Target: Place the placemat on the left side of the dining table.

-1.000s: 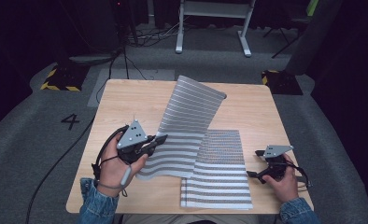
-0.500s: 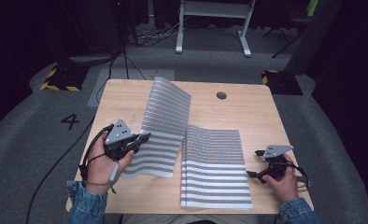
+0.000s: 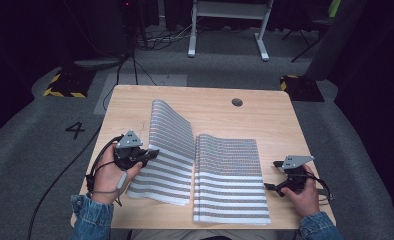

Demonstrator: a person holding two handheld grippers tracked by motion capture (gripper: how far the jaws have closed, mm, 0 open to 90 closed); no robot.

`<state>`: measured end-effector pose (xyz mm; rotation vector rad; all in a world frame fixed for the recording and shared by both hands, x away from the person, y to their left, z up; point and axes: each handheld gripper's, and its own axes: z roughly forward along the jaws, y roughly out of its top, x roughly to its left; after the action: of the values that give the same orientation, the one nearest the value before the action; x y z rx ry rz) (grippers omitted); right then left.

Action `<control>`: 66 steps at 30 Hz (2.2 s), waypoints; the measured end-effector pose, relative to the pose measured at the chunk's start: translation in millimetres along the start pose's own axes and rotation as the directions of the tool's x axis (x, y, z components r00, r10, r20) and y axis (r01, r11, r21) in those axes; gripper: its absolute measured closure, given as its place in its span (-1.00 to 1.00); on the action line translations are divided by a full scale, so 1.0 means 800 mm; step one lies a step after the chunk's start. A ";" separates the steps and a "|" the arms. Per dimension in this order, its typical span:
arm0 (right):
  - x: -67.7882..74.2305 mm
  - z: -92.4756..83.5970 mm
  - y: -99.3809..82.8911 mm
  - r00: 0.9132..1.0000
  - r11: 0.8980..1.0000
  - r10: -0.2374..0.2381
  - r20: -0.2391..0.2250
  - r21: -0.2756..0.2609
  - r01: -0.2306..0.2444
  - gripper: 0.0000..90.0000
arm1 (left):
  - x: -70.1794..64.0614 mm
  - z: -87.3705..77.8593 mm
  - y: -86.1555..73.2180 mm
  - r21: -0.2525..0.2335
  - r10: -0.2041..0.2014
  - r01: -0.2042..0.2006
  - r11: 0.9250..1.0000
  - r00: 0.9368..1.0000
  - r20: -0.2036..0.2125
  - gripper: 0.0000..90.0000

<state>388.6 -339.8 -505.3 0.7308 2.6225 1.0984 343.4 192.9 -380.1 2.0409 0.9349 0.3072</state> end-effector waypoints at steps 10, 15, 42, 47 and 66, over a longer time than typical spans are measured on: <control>0.000 0.000 0.000 1.000 1.000 -0.002 0.001 -0.001 0.002 -0.99 | 0.043 0.010 -0.021 0.175 0.054 0.017 0.984 0.918 -0.392 -0.28; 0.000 0.000 0.000 1.000 1.000 -0.005 0.003 -0.004 0.005 -0.99 | 0.042 0.010 -0.022 0.149 0.030 0.034 0.988 0.910 -0.414 -0.25; -0.001 0.000 0.000 1.000 1.000 -0.006 0.001 -0.004 0.006 -0.99 | -0.081 0.127 -0.057 0.252 0.219 -0.236 0.938 0.971 0.091 -0.40; -0.001 0.000 0.000 1.000 1.000 -0.007 0.001 -0.004 0.007 -0.99 | -0.090 0.141 -0.068 0.311 0.237 -0.257 0.915 0.966 0.101 -0.41; -0.001 0.000 0.000 1.000 1.000 -0.006 0.002 -0.004 0.006 -0.99 | -0.062 0.129 -0.073 0.253 0.150 -0.154 0.955 0.988 0.036 0.82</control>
<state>389.0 -339.9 -505.4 0.7228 2.6185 1.1010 333.2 116.9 -483.3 2.3554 0.8434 0.2631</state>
